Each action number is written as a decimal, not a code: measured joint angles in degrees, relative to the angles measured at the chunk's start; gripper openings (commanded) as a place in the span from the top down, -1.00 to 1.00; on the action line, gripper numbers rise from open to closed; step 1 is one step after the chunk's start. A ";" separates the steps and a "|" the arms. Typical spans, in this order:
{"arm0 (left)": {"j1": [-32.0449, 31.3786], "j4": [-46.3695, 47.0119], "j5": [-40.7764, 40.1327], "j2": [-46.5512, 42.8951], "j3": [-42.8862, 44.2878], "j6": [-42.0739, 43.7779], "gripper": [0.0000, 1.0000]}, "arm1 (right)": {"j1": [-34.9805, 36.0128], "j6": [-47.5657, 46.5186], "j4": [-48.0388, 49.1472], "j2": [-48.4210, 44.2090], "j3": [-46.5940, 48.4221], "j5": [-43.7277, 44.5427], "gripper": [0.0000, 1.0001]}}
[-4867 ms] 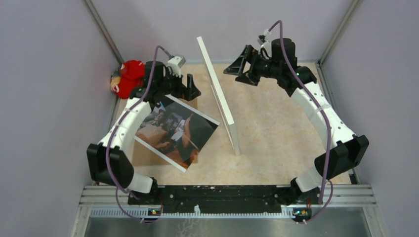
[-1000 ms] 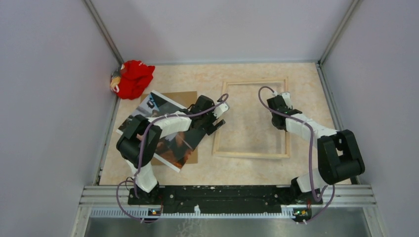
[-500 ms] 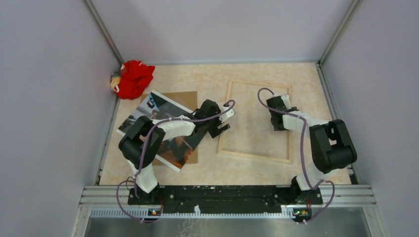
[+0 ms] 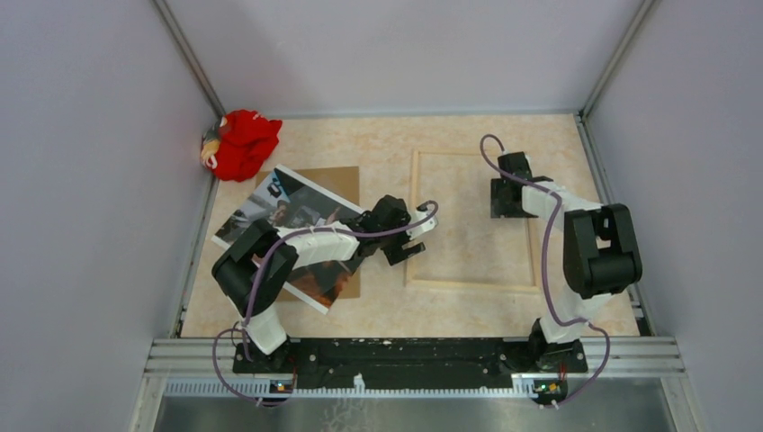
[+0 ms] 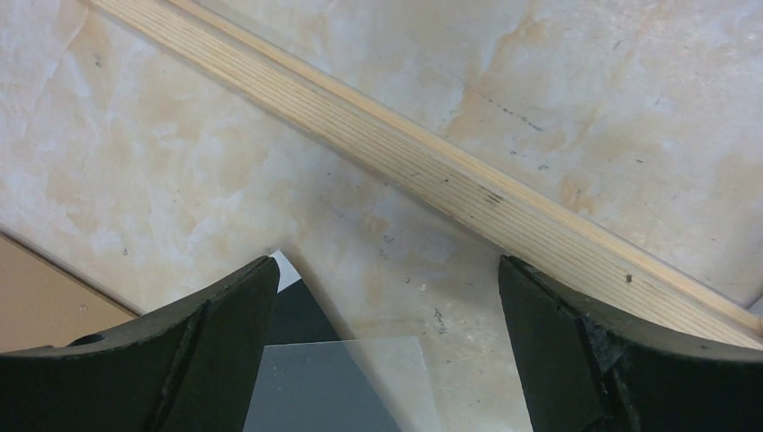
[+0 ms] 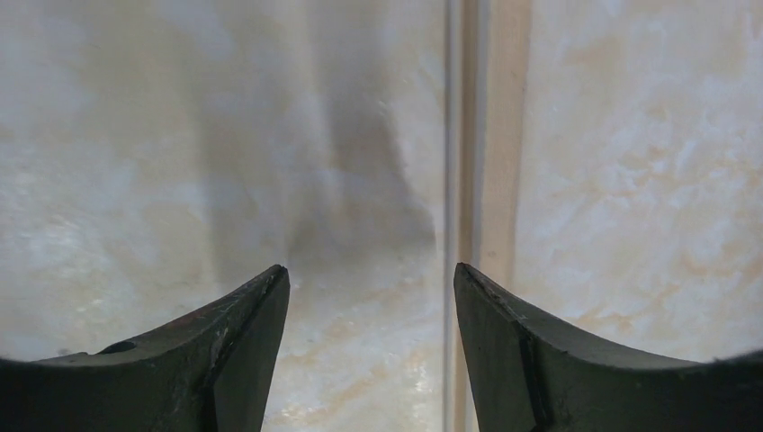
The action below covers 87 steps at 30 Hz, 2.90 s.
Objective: Put the photo into the frame
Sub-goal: Turn over the photo frame at the center of the board, then move the photo frame to the center of the board.
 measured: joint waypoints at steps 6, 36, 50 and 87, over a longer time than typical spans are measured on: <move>-1.88 -1.73 0.33 -0.44 0.09 -0.33 -0.97 | 0.07 0.28 -0.33 2.91 4.76 -8.39 -0.35; 35.47 -29.24 7.65 -30.97 5.33 -4.33 -0.97 | 29.38 16.24 6.69 6.47 11.74 -8.70 -0.51; 52.22 -27.80 6.91 -21.29 0.81 -1.29 -0.97 | 29.38 16.50 11.10 6.97 4.55 -7.89 -0.07; 78.66 -23.65 8.22 -12.92 -1.36 19.23 -0.92 | 38.97 30.34 17.90 -1.86 -1.75 -28.13 -0.69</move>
